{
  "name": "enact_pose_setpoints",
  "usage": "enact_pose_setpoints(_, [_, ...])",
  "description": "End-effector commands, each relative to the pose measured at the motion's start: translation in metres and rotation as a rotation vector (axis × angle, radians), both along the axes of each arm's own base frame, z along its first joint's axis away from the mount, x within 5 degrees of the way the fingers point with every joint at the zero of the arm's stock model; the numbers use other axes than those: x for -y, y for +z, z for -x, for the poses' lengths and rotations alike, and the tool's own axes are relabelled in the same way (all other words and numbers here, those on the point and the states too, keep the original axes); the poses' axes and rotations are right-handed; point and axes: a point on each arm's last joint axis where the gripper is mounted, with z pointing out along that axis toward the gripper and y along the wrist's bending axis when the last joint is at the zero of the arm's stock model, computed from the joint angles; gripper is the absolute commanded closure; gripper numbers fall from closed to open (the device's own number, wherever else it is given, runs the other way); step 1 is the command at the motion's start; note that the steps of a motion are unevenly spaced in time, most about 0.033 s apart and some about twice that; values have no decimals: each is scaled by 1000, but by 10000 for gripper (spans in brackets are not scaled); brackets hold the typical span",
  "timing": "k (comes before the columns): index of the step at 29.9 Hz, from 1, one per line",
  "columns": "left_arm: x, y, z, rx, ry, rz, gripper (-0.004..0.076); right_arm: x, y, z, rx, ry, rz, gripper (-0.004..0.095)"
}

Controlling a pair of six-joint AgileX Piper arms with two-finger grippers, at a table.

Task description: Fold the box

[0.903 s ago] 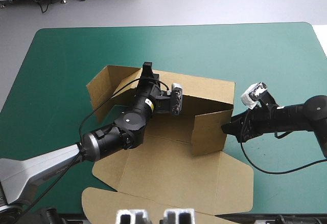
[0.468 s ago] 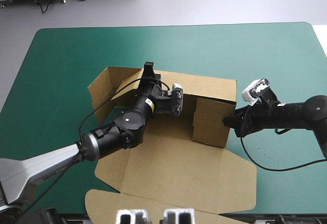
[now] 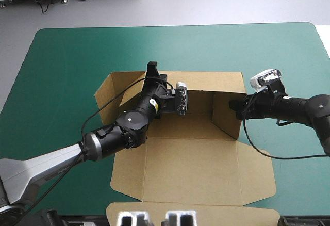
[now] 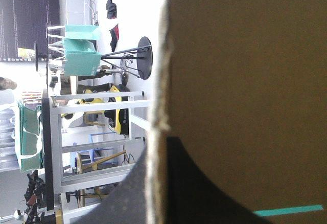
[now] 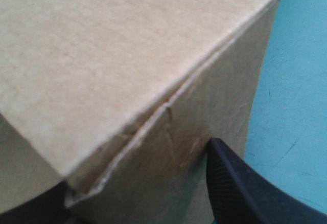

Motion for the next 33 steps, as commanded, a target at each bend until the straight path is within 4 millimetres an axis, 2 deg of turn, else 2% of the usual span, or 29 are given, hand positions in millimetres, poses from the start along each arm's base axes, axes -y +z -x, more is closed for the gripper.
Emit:
enact_pose_setpoints(1, [5,26,7,56,-77,76,734,-2,6,-10,-19,-52,-118,537])
enact_pose_setpoints(2, [5,26,7,56,-77,76,734,-2,3,-12,-34,-54,-120,601])
enact_pose_setpoints(5, [6,26,8,54,-88,79,734,-1,-7,-19,-67,-52,-118,933])
enact_pose_setpoints(7, [7,26,8,51,-100,83,734,-1,-10,-21,-79,-54,-125,901])
enact_pose_setpoints(13, [11,22,7,47,-120,72,729,-1,-11,-22,-73,-55,-124,906])
enact_pose_setpoints(15, [12,17,5,40,-110,58,703,-1,-11,-22,-73,-55,-124,906])
enact_pose_setpoints(17, [13,12,2,37,-88,37,644,-1,-11,-22,-70,-53,-120,906])
enact_pose_setpoints(20, [14,4,-2,35,-62,3,503,-1,-11,-22,-67,-43,-104,906])
enact_pose_setpoints(23, [14,3,-4,60,-54,-16,360,-1,-12,-21,-64,-36,-92,906])
enact_pose_setpoints(25, [15,5,-4,82,-53,6,311,0,-12,-21,-63,-37,-87,906])
enact_pose_setpoints(29, [19,14,-3,167,-79,46,312,1,-14,-21,-61,-32,-54,906])
enact_pose_setpoints(33, [28,20,7,186,-71,103,312,2,-14,-21,-60,-31,-44,906])
